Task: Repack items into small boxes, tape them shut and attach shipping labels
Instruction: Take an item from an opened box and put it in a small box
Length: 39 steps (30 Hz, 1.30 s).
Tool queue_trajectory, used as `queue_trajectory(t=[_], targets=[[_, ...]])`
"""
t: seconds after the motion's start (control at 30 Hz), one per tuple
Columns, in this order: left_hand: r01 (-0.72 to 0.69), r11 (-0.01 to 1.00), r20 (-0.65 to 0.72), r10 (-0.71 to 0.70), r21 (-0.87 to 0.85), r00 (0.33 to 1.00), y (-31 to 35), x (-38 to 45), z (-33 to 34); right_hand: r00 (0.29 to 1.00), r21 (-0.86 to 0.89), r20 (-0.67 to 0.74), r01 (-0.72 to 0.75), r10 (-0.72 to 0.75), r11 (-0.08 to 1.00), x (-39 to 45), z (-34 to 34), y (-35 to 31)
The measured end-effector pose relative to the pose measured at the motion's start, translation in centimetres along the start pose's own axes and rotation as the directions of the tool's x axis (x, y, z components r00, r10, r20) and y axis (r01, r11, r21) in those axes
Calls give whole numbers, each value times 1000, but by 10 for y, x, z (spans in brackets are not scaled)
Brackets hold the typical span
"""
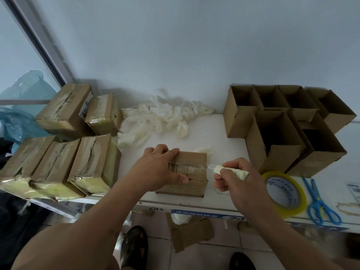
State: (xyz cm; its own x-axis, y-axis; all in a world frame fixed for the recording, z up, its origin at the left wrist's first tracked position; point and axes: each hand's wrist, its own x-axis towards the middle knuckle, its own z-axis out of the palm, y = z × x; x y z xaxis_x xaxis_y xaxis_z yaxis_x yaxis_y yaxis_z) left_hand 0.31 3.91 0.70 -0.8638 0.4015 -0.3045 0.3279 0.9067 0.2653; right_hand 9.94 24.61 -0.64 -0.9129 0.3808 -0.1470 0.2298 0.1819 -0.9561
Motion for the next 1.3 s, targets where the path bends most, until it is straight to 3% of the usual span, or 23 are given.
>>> queue_trajectory(t=[0.3,0.47,0.6,0.7,0.77,0.87,1.07,1.3], targets=[[-23,998,-4,22,-59,1000,-4,2,1,999,-9,24,-37,37,999,-13,-4,-7],[-18,932,-31,7,-363,999,-12,3,5,997,-114,70,42,-34,993,-7,-19,-25],[79,820,-61,-137,-566,989,-27,1,8,948,-225,270,230,-166,947,11,-22,-50],[211,795,25,-239,-569,971,-40,-5,11,890,-283,384,368,-246,886,29,-2,-57],[193,766,47,-208,-614,977,-43,-8,13,862,-274,416,423,-290,864,37,18,-60],[163,699,54,-175,-696,983,-42,-10,14,834,-237,457,448,-309,862,43,43,-61],[201,749,73,-201,-631,977,-43,-11,13,812,-223,492,466,-314,856,53,67,-60],[236,695,76,-253,-679,964,-40,-10,23,798,-192,503,477,-331,858,60,70,-56]])
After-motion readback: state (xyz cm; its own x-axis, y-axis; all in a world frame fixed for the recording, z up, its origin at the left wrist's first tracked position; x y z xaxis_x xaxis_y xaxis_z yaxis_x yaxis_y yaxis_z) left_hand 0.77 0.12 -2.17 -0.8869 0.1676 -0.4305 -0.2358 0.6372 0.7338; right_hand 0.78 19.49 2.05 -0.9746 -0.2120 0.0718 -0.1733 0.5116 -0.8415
